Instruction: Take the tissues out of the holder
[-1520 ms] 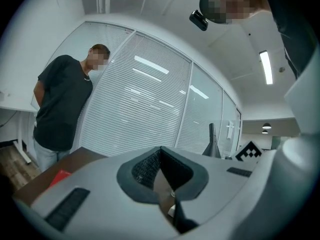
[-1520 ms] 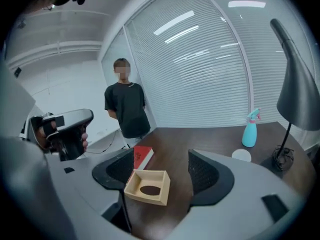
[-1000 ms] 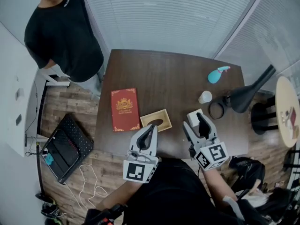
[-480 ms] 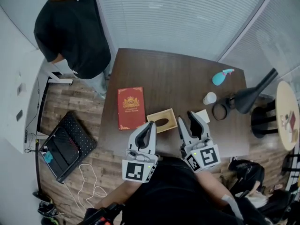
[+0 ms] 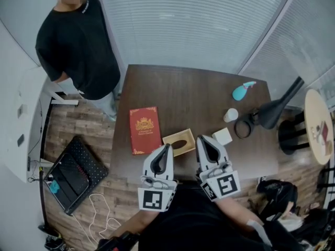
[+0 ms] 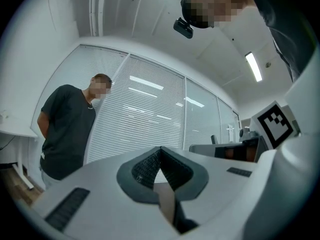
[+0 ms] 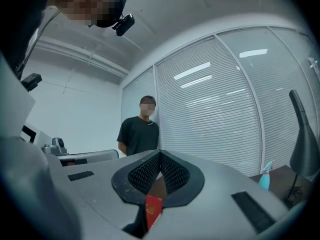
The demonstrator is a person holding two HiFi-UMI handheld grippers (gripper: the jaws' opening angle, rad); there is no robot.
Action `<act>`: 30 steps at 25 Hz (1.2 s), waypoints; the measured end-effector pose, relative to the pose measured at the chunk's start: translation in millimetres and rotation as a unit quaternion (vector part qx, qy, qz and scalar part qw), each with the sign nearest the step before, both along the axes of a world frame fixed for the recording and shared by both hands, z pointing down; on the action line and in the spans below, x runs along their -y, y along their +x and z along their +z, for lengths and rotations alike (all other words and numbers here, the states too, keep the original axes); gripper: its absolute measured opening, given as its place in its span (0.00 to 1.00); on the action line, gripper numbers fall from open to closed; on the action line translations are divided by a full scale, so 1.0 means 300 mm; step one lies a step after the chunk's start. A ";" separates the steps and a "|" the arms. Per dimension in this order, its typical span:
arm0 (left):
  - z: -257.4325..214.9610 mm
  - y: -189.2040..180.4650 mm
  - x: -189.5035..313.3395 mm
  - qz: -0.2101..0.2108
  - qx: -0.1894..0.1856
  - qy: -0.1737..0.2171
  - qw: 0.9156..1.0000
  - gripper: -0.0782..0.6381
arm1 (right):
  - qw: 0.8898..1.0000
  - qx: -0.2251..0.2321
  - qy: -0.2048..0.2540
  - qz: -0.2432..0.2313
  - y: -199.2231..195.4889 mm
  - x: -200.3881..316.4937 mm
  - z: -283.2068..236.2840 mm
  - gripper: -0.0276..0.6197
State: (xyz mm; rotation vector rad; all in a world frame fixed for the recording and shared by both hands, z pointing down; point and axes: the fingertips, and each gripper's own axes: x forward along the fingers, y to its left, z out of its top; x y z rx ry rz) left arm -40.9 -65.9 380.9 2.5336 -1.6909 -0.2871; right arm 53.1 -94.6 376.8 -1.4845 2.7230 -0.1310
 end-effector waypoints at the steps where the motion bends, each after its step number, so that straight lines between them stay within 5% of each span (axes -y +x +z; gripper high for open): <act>1: 0.001 0.002 0.000 0.001 0.001 0.000 1.000 0.11 | 1.000 -0.004 0.002 0.001 -0.004 -0.002 -0.001 0.06; 30: 0.031 -0.003 0.026 -0.018 0.007 -0.011 1.000 0.11 | 0.998 -0.048 0.050 0.012 0.010 0.006 -0.015 0.06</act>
